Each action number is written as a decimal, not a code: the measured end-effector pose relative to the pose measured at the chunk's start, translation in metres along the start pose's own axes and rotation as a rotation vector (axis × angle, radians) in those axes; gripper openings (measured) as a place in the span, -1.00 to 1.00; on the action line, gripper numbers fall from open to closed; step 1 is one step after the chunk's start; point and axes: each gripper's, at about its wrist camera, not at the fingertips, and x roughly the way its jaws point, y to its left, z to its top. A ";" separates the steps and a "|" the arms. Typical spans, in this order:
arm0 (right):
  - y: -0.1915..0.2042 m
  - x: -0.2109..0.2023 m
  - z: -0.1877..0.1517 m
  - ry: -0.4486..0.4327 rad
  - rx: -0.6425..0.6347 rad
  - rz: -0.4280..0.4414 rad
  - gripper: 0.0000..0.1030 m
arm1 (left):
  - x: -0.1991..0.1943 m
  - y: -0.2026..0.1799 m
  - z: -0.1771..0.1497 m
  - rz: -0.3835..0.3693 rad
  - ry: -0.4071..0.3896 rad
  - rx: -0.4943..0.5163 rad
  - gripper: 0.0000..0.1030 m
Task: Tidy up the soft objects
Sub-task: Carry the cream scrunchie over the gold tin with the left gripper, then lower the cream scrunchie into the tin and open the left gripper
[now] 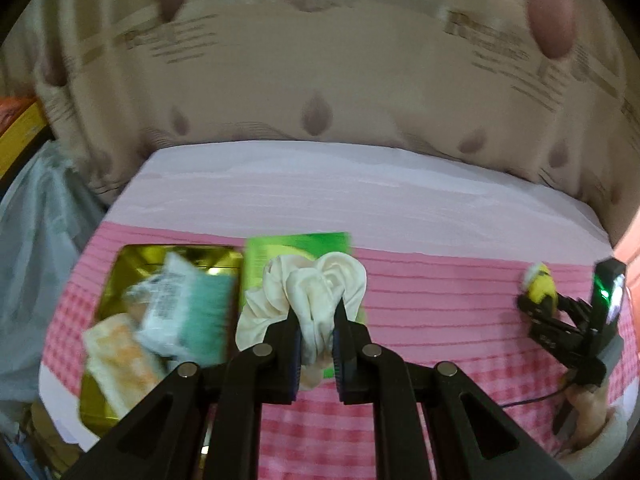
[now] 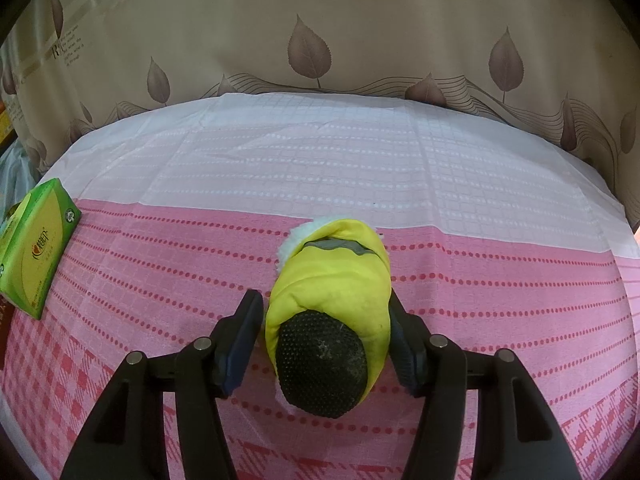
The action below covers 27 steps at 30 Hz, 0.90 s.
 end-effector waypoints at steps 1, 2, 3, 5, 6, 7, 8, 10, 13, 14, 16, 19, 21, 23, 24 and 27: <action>0.000 0.000 0.000 0.000 0.000 -0.001 0.11 | -0.001 0.010 0.001 0.018 -0.002 -0.011 -0.76; 0.001 0.000 0.000 0.000 0.000 -0.001 0.11 | -0.003 0.019 0.001 0.029 -0.003 -0.022 -0.76; 0.001 0.000 0.000 0.000 0.000 -0.001 0.11 | -0.004 0.029 0.001 0.038 -0.005 -0.036 -0.76; 0.001 0.000 0.000 0.000 -0.001 -0.002 0.11 | -0.006 0.048 0.003 0.066 -0.006 -0.062 -0.76; 0.001 0.000 0.000 0.000 -0.002 -0.002 0.11 | -0.006 0.055 0.004 0.077 -0.007 -0.071 -0.76; 0.001 0.000 0.000 0.000 -0.001 -0.001 0.11 | -0.006 0.065 0.005 0.091 -0.007 -0.085 -0.76; 0.001 0.000 0.000 0.000 -0.002 -0.002 0.11 | -0.006 0.073 0.005 0.102 -0.007 -0.095 -0.76; 0.001 0.000 0.000 0.000 -0.003 -0.004 0.11 | -0.004 0.090 0.006 0.118 0.004 -0.118 -0.76; 0.001 0.000 0.000 0.001 -0.005 -0.006 0.11 | 0.003 0.108 0.006 0.124 0.023 -0.140 -0.76; 0.001 0.000 0.000 0.001 -0.005 -0.006 0.11 | 0.005 0.112 0.005 0.128 0.029 -0.149 -0.76; 0.001 0.000 0.000 0.001 -0.005 -0.006 0.11 | 0.012 0.119 0.005 0.120 0.042 -0.149 -0.76; 0.001 -0.001 -0.001 0.001 -0.007 -0.009 0.11 | 0.024 0.125 0.007 0.125 0.052 -0.154 -0.76; 0.001 0.000 -0.001 0.001 -0.009 -0.010 0.10 | 0.032 0.127 0.006 0.127 0.070 -0.159 -0.76; 0.001 -0.001 -0.001 0.001 -0.009 -0.011 0.10 | 0.039 0.126 0.005 0.131 0.078 -0.151 -0.76; 0.001 -0.001 -0.001 0.002 -0.010 -0.012 0.10 | 0.042 0.125 0.005 0.143 0.079 -0.145 -0.76; 0.001 -0.001 -0.001 0.001 -0.010 -0.011 0.11 | 0.050 0.126 0.004 0.167 0.081 -0.132 -0.70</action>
